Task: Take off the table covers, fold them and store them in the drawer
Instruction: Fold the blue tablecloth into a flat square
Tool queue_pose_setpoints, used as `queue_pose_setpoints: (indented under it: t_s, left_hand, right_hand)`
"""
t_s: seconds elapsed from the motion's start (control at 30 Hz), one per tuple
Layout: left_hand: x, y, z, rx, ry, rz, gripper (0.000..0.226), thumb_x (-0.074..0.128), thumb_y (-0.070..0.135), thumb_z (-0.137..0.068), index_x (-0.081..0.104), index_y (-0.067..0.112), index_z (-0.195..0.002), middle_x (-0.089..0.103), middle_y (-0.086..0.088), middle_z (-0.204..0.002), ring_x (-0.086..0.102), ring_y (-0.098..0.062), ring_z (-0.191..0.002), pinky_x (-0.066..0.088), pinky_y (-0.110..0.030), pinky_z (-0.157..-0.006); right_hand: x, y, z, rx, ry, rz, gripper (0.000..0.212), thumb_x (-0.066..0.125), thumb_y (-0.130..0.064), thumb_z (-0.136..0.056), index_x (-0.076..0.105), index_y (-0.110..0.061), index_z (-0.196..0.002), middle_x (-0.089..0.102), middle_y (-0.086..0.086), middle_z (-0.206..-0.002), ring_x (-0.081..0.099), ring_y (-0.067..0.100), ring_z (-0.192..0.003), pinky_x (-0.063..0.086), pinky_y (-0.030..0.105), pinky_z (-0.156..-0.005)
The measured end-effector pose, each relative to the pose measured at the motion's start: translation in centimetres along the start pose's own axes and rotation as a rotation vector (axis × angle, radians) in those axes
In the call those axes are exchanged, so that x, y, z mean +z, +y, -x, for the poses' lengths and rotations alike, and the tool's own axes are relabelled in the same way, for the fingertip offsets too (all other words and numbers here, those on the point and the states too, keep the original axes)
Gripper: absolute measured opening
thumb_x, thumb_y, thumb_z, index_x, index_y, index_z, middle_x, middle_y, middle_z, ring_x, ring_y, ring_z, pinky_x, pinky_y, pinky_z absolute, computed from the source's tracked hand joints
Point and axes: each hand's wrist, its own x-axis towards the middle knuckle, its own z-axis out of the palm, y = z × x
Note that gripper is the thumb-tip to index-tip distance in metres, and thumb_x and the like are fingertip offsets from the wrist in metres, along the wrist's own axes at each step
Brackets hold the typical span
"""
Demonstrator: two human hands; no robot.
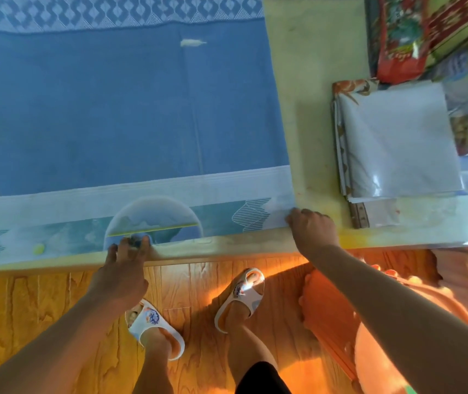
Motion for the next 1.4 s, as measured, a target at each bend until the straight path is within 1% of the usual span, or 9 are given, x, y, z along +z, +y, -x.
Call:
queue_pose_setpoints:
  t_s: [0.2,0.37,0.53,0.63,0.7,0.8,1.0,1.2,1.4]
  left_hand:
    - [-0.6,-0.2,0.2,0.016,0.009,-0.029,0.098,0.058,0.033,-0.092,-0.012,0.031,-0.16,0.005,-0.005,-0.162,0.016,-0.03,-0.151,0.049,-0.045,-0.105]
    - [-1.3,-1.3,0.2,0.068,-0.024,-0.007,0.096,0.061,0.039,-0.089,-0.004,0.039,-0.16,0.011,0.0,-0.158,0.02,-0.028,-0.146,0.045,-0.042,-0.107]
    - [-2.4,-5.5,-1.4,0.256,-0.007,0.282,0.066,0.042,0.046,-0.084,0.041,0.037,-0.15,0.039,0.001,-0.148,0.033,-0.026,-0.135,0.039,-0.039,-0.114]
    - [-2.0,-12.3,-2.6,0.071,0.361,0.515,0.031,0.046,0.031,-0.091,0.07,0.023,-0.11,0.067,0.0,-0.113,0.061,-0.026,-0.106,0.055,-0.037,-0.087]
    - [-1.8,-18.5,-2.6,-0.071,0.568,0.483,0.024,0.043,0.027,-0.088,0.064,0.017,-0.088,0.063,-0.007,-0.088,0.062,-0.032,-0.083,0.054,-0.04,-0.067]
    - [0.1,-28.2,-3.8,-0.195,0.657,0.302,0.022,0.053,0.025,-0.089,0.06,0.009,-0.101,0.058,-0.017,-0.105,0.055,-0.039,-0.096,0.05,-0.048,-0.08]
    - [4.1,-37.3,-8.6,0.368,0.676,0.06,0.042,0.052,0.043,-0.101,0.063,0.006,-0.117,0.058,-0.024,-0.131,0.055,-0.045,-0.123,0.042,-0.056,-0.11]
    - [4.5,-38.9,-10.4,0.517,0.75,0.019,0.041,0.067,0.052,-0.09,0.062,0.012,-0.096,0.06,-0.018,-0.112,0.055,-0.04,-0.11,0.043,-0.056,-0.108]
    - [1.5,-39.7,-11.5,0.679,0.667,-0.056,0.04,0.059,0.057,-0.086,0.064,0.019,-0.094,0.063,-0.009,-0.099,0.053,-0.032,-0.099,0.038,-0.048,-0.097]
  right_hand:
    - [-0.3,0.8,0.5,0.201,-0.092,0.004,0.053,0.033,-0.065,-0.099,0.066,-0.025,-0.087,0.047,-0.005,-0.063,0.054,0.02,-0.062,0.043,0.03,-0.057]
    - [-1.7,-1.7,0.2,0.304,-0.071,-0.049,0.043,0.043,-0.053,-0.102,0.059,-0.017,-0.085,0.057,0.001,-0.071,0.058,0.023,-0.067,0.046,0.031,-0.059]
    - [-4.5,-14.8,-4.0,-0.055,0.095,-0.254,0.016,0.054,-0.024,-0.098,0.061,-0.01,-0.098,0.064,0.014,-0.102,0.066,0.039,-0.093,0.049,0.04,-0.071]
    - [-5.8,-25.4,-6.7,-0.297,0.144,-0.321,0.017,0.061,-0.014,-0.092,0.066,-0.01,-0.108,0.061,0.012,-0.11,0.064,0.038,-0.097,0.052,0.041,-0.078]
    - [-5.7,-32.0,-8.0,-0.444,0.214,-0.265,0.022,0.067,-0.01,-0.087,0.068,-0.01,-0.109,0.063,0.011,-0.11,0.064,0.035,-0.099,0.054,0.04,-0.08]
    - [-4.0,-41.8,-9.7,-0.65,0.287,-0.241,0.033,0.063,-0.014,-0.085,0.065,-0.01,-0.117,0.063,0.011,-0.117,0.063,0.034,-0.106,0.055,0.043,-0.09]
    - [-0.3,-60.6,-11.8,-0.889,0.402,-0.129,0.036,0.06,-0.02,-0.091,0.061,-0.009,-0.125,0.059,0.015,-0.129,0.054,0.037,-0.118,0.04,0.048,-0.106]
    - [-0.4,-66.9,-18.4,-0.941,0.481,0.049,0.044,0.054,-0.032,-0.098,0.06,-0.007,-0.133,0.051,0.021,-0.144,0.044,0.046,-0.134,0.023,0.062,-0.117]
    - [-8.2,-69.0,-33.0,-0.766,0.759,0.065,0.043,0.049,-0.037,-0.099,0.065,-0.004,-0.122,0.061,0.022,-0.129,0.055,0.045,-0.12,0.034,0.058,-0.112]
